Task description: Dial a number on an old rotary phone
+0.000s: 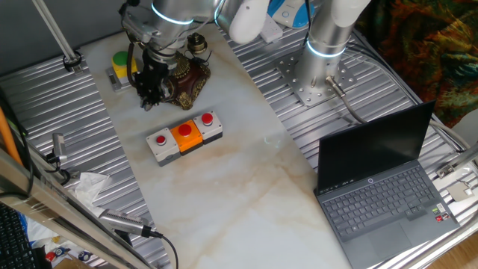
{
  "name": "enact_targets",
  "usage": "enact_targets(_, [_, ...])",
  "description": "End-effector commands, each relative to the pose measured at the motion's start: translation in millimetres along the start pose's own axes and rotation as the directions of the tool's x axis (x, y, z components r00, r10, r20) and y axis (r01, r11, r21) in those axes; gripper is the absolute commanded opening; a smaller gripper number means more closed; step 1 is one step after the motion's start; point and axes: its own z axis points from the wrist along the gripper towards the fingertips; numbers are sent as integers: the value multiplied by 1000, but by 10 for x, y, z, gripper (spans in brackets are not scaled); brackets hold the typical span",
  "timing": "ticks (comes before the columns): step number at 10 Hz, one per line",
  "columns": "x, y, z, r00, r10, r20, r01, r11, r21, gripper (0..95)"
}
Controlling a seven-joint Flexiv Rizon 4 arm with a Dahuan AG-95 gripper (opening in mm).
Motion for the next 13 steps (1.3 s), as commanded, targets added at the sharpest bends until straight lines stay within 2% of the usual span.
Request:
enact_targets(1, [-16,79,59,1000,8,-27,-10,998,-59,0])
enact_targets(3, [-17,83,61,994,32,-109,-39,997,-70,0])
enact_targets(4, [-18,83,61,990,32,-137,-39,998,-54,0])
enact_targets(5, [-19,83,61,989,30,-143,-37,998,-44,0])
enact_targets(6, [-19,84,64,986,25,-167,-30,999,-27,0])
enact_targets(7, [-16,85,63,984,12,-178,-13,1000,-3,0])
enact_targets(9, [-14,85,62,980,12,-199,-12,1000,2,0])
enact_targets(11, [4,90,66,969,23,-248,-27,1000,-13,0])
enact_targets(13, [10,92,69,963,19,-267,-23,1000,-10,0])
